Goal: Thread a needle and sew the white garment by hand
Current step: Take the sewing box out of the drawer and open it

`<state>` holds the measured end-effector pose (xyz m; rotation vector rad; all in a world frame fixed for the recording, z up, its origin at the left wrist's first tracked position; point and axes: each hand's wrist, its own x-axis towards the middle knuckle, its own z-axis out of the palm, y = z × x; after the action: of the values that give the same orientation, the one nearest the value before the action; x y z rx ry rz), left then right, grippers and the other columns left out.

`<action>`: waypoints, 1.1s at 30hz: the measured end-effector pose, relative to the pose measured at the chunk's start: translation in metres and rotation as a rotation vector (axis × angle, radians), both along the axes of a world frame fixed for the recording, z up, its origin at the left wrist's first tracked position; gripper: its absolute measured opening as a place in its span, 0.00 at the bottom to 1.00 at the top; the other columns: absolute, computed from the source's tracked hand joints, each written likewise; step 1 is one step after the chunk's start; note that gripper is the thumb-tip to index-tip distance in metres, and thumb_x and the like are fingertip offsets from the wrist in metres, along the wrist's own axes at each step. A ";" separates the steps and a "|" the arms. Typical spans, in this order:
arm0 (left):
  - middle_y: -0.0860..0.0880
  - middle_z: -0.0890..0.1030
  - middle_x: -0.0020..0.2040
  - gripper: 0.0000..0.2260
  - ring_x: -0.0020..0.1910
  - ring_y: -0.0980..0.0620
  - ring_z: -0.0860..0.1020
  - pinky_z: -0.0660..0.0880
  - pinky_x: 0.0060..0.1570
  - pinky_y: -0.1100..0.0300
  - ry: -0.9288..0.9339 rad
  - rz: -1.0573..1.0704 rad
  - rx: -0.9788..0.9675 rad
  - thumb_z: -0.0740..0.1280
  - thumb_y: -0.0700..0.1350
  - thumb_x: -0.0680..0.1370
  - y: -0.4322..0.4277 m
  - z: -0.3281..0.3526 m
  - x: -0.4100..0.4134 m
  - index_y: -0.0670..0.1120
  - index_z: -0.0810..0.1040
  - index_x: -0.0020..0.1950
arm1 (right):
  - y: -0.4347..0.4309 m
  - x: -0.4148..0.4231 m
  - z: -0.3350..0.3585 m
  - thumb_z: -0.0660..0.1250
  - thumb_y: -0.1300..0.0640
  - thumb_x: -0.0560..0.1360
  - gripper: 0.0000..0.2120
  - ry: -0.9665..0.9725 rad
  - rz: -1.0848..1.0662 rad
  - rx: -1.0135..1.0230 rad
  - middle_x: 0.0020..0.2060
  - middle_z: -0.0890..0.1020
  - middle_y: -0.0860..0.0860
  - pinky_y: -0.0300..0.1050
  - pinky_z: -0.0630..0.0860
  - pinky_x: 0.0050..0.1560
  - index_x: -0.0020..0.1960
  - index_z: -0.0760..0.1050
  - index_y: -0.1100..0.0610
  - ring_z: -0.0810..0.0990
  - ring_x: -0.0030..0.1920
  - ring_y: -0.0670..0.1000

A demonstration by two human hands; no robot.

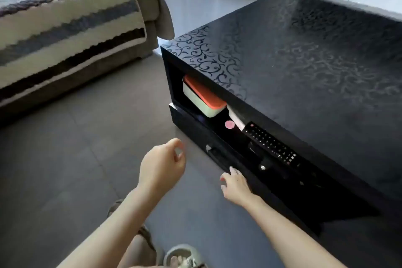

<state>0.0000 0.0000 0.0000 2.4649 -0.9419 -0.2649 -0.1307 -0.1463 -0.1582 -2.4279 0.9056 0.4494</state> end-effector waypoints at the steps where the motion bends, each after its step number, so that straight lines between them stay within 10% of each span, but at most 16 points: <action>1: 0.50 0.79 0.35 0.06 0.41 0.43 0.77 0.71 0.38 0.56 0.024 0.017 0.012 0.64 0.43 0.75 -0.001 -0.010 0.008 0.48 0.78 0.51 | -0.004 0.006 -0.010 0.59 0.55 0.80 0.16 0.051 0.008 -0.017 0.75 0.54 0.61 0.48 0.54 0.73 0.66 0.69 0.56 0.52 0.76 0.58; 15: 0.44 0.81 0.52 0.08 0.50 0.43 0.79 0.77 0.54 0.49 0.650 0.317 0.038 0.65 0.45 0.73 -0.013 -0.114 0.038 0.47 0.79 0.50 | 0.025 0.030 -0.048 0.62 0.57 0.71 0.16 0.324 0.193 -0.239 0.70 0.58 0.68 0.53 0.54 0.72 0.57 0.73 0.61 0.61 0.67 0.63; 18: 0.45 0.80 0.55 0.13 0.55 0.43 0.78 0.77 0.55 0.49 0.624 0.323 0.079 0.63 0.43 0.75 -0.020 -0.118 0.035 0.45 0.78 0.58 | 0.048 0.018 -0.038 0.65 0.55 0.71 0.17 0.196 0.234 -0.166 0.70 0.60 0.68 0.55 0.59 0.70 0.57 0.74 0.62 0.61 0.70 0.64; 23: 0.45 0.80 0.58 0.14 0.54 0.43 0.78 0.77 0.54 0.54 0.560 0.277 0.159 0.62 0.45 0.77 -0.021 -0.124 0.026 0.45 0.76 0.62 | 0.066 -0.016 -0.012 0.64 0.60 0.68 0.03 -0.582 0.044 -0.291 0.40 0.81 0.50 0.45 0.77 0.37 0.39 0.77 0.56 0.80 0.41 0.54; 33: 0.45 0.80 0.54 0.10 0.54 0.45 0.77 0.68 0.46 0.60 0.241 -0.003 0.223 0.64 0.44 0.76 -0.035 -0.124 0.011 0.44 0.78 0.57 | 0.064 -0.088 -0.025 0.61 0.55 0.79 0.10 -0.267 -0.308 0.109 0.50 0.84 0.46 0.41 0.73 0.50 0.55 0.81 0.52 0.81 0.51 0.49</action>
<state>0.0111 -0.0348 -0.1243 2.5556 -0.8526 -0.6846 -0.2183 -0.0820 -0.1829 -2.1364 1.0796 0.0585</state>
